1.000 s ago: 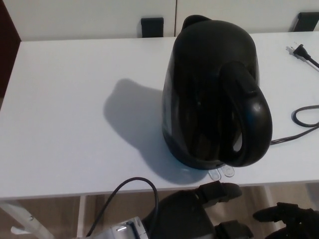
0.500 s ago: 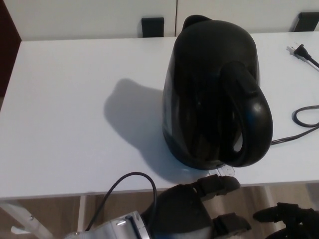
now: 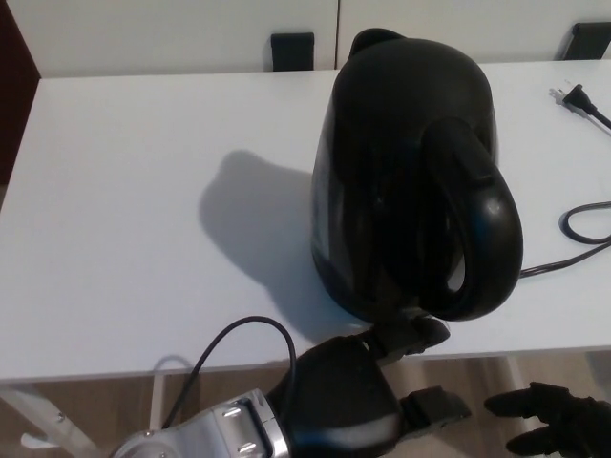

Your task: The robot walk towards a table in front and click the button on the base of the boilling pot using its left middle finger

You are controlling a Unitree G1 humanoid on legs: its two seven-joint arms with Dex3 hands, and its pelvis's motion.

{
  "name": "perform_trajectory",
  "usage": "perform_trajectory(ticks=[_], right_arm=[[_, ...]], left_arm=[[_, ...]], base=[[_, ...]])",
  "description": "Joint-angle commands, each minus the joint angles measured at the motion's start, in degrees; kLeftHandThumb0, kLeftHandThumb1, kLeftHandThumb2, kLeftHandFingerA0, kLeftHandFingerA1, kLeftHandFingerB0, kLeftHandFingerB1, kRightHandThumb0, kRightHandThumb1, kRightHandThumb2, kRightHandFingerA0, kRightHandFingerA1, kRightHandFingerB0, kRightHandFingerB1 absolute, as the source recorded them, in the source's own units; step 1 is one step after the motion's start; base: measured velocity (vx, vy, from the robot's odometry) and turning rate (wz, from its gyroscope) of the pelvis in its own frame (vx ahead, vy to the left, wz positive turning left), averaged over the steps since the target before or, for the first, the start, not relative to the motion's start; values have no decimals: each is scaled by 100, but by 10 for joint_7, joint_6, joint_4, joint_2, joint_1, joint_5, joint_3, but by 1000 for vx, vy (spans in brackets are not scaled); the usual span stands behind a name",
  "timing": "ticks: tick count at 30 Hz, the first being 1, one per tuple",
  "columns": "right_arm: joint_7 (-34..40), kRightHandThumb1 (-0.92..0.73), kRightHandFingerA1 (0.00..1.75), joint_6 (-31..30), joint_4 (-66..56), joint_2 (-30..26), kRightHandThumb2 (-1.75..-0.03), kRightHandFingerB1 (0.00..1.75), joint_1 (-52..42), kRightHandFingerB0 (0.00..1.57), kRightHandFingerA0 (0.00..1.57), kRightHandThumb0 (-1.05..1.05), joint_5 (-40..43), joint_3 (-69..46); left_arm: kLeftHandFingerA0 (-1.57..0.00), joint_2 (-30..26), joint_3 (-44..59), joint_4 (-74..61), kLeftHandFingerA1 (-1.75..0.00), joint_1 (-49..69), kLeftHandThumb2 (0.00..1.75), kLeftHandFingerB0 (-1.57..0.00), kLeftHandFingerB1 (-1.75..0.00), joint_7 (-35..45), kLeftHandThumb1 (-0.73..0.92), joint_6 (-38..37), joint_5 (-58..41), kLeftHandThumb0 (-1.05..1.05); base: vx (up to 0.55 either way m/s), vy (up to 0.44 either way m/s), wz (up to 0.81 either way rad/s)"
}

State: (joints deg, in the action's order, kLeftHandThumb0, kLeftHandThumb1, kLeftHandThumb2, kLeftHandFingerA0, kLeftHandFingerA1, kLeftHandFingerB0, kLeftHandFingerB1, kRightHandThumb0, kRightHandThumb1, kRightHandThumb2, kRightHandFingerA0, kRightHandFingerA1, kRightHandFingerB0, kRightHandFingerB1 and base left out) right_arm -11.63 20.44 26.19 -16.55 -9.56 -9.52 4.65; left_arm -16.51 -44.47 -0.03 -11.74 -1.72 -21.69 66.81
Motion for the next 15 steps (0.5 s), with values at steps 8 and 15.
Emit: perform_trajectory(ticks=[8,15], right_arm=[[3,-42,62,20,2,-13,-77,56,2,49,57,-41,-6,0],[-18,-49,58,-9,-6,-10,-54,49,6,68,81,-27,18,-6]], left_arm=[[-31,1,2,6,-32,-5,66,-25,-29,1,82,11,5,-81],[-31,9,-11,24,-33,-15,66,-25,-29,-17,83,10,22,-81]], base=[[0,0,0],[0,0,0]])
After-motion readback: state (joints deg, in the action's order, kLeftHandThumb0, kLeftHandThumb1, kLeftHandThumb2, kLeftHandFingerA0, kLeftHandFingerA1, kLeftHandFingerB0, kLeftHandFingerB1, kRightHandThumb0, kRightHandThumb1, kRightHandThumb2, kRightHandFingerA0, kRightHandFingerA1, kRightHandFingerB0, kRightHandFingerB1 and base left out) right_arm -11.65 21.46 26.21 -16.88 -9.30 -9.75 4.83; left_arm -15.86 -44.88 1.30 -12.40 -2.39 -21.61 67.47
